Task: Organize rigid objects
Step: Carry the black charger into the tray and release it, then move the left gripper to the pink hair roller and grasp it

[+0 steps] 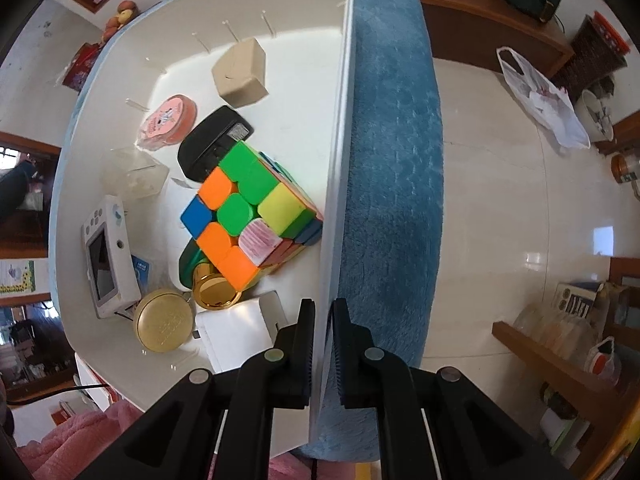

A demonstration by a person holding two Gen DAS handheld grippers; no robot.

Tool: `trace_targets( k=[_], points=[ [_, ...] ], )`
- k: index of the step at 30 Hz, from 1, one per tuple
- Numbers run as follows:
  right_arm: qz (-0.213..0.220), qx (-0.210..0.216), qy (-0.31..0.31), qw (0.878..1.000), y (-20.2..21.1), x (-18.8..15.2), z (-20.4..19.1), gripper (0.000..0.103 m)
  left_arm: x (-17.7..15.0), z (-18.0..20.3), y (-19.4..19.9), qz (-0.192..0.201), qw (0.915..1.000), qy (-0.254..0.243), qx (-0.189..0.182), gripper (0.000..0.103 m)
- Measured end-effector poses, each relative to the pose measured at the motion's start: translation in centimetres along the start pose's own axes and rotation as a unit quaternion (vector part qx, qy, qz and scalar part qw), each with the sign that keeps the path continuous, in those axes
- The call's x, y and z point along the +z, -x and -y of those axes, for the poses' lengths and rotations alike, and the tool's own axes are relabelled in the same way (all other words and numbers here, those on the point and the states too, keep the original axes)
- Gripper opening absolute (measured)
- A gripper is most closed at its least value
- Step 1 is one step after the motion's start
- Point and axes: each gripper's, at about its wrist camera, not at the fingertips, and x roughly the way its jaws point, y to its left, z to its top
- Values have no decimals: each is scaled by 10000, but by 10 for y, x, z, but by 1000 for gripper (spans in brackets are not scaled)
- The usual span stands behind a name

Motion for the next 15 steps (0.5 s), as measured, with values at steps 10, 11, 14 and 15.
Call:
trace_targets(
  k=[10, 11, 14, 15],
  points=[
    [-45, -58, -633, 9980, -3, 4, 9, 8, 30, -68, 12, 258, 9983, -183, 484, 78],
    [-43, -59, -677, 9977, -3, 4, 9, 8, 33, -74, 12, 267, 9980, -225, 532, 78],
    [6, -107, -862, 9962, -3, 5, 11, 8, 46, -93, 10, 278, 9968, -444, 601, 78],
    [38, -145, -926, 9956, -2, 5, 11, 8, 50, -99, 9, 277, 9963, -523, 620, 77]
  ],
)
